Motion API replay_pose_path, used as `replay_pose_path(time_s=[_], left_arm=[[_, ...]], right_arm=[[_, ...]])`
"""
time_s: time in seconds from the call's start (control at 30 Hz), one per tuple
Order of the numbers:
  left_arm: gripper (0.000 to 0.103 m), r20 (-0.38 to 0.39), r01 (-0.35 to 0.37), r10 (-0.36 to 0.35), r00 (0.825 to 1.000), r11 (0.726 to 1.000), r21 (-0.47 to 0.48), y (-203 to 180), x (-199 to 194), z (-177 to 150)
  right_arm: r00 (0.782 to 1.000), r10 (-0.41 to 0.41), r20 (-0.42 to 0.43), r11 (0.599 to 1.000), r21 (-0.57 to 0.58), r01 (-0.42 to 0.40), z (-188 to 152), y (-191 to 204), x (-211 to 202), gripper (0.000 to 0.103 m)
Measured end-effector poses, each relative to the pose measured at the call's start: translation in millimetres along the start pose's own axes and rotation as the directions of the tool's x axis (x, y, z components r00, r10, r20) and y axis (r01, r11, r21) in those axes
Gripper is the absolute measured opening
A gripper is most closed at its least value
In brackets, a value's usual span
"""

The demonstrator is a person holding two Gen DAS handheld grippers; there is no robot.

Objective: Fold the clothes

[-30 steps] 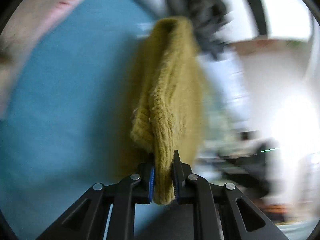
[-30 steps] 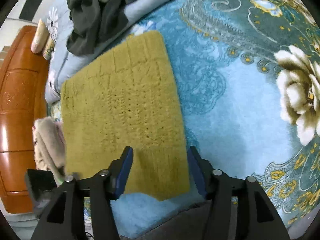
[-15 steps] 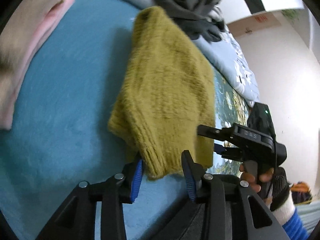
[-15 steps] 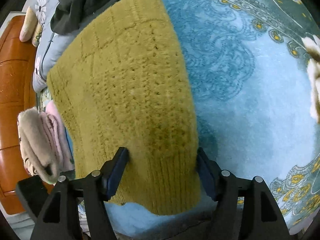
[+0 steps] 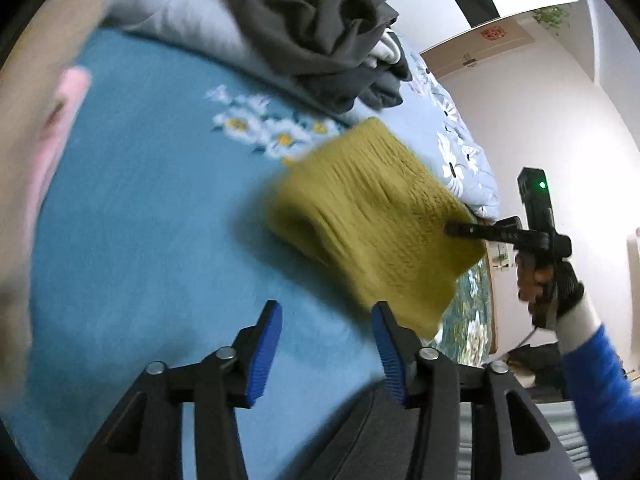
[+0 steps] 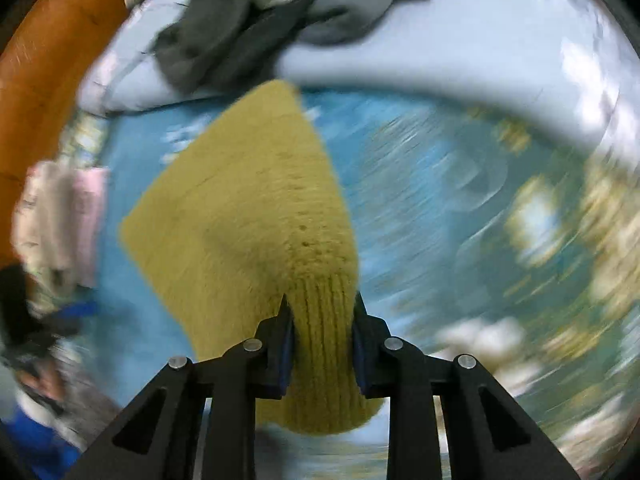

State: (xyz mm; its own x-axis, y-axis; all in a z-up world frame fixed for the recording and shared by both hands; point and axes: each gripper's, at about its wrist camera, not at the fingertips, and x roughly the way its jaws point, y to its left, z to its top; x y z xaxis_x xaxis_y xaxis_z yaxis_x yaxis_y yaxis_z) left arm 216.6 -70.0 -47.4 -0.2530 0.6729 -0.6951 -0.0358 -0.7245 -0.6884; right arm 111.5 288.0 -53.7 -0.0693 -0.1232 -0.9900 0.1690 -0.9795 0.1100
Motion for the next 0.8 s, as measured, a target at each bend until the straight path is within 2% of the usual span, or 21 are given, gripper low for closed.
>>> replay_pose_path(time_s=[0.07,0.13,0.2,0.23,0.27,0.3,0.33,0.37,0.4,0.43,0.47,0.5,0.57,0.7,0.8], left_arm=[[0.052,0.0,-0.017,0.017,1.0,1.0,0.016,-9,17,21],[0.052,0.005,-0.044,0.044,0.999,0.999,0.029,-17,33,42],[0.055,0.012,-0.057,0.056,0.998,0.998,0.032,-21,48,65],[0.056,0.011,-0.057,0.056,0.998,0.998,0.03,-21,55,77],[0.057,0.011,-0.056,0.056,0.998,0.998,0.029,-21,61,90],[0.062,0.013,-0.046,0.045,0.999,0.998,0.039,-25,66,99],[0.067,-0.006,-0.035,0.035,0.999,0.998,0.056,-27,76,106],[0.067,-0.025,-0.024,0.025,0.999,0.997,0.073,-29,86,113],[0.067,-0.044,-0.012,0.016,0.999,0.996,0.09,-31,96,120],[0.067,-0.082,-0.012,0.02,0.996,0.996,0.094,-30,111,126],[0.067,-0.119,-0.012,0.024,0.993,0.995,0.097,-29,126,131],[0.067,-0.15,-0.011,0.027,0.988,0.995,0.102,-27,138,133],[0.067,-0.198,-0.012,0.034,0.98,0.994,0.11,-23,158,137],[0.072,-0.252,0.021,-0.011,0.968,0.999,0.04,-13,182,143],[0.074,-0.258,0.042,-0.034,0.965,0.999,0.025,-17,190,145]], right_arm=[[0.998,-0.069,-0.014,0.997,-0.018,0.068,17,-33,1,0.027],[0.997,-0.063,-0.043,0.998,0.02,0.063,22,-54,11,0.029],[0.999,-0.037,-0.031,0.999,0.018,0.038,21,-58,21,0.032],[1.0,-0.03,-0.007,0.999,0.015,0.03,15,-63,19,0.036],[0.999,-0.017,0.036,0.999,0.033,0.016,7,-72,13,0.044],[0.997,0.002,0.08,0.997,0.073,-0.008,0,-80,9,0.047],[0.991,0.035,0.129,0.991,0.12,-0.051,-8,-90,6,0.053],[0.979,0.072,0.189,0.98,0.171,-0.105,-20,-102,1,0.062],[0.962,0.103,0.252,0.961,0.224,-0.162,-37,-112,-1,0.066],[0.944,0.126,0.306,0.935,0.28,-0.215,-53,-119,1,0.074],[0.918,0.166,0.361,0.889,0.349,-0.298,-78,-129,9,0.074],[0.9,0.193,0.39,0.853,0.386,-0.35,-94,-130,15,0.074],[0.853,0.248,0.458,0.743,0.476,-0.471,-134,-135,34,0.075],[0.767,0.318,0.557,0.582,0.524,-0.622,-169,-125,64,0.075],[0.77,0.309,0.558,0.564,0.544,-0.621,-157,-116,76,0.075]])
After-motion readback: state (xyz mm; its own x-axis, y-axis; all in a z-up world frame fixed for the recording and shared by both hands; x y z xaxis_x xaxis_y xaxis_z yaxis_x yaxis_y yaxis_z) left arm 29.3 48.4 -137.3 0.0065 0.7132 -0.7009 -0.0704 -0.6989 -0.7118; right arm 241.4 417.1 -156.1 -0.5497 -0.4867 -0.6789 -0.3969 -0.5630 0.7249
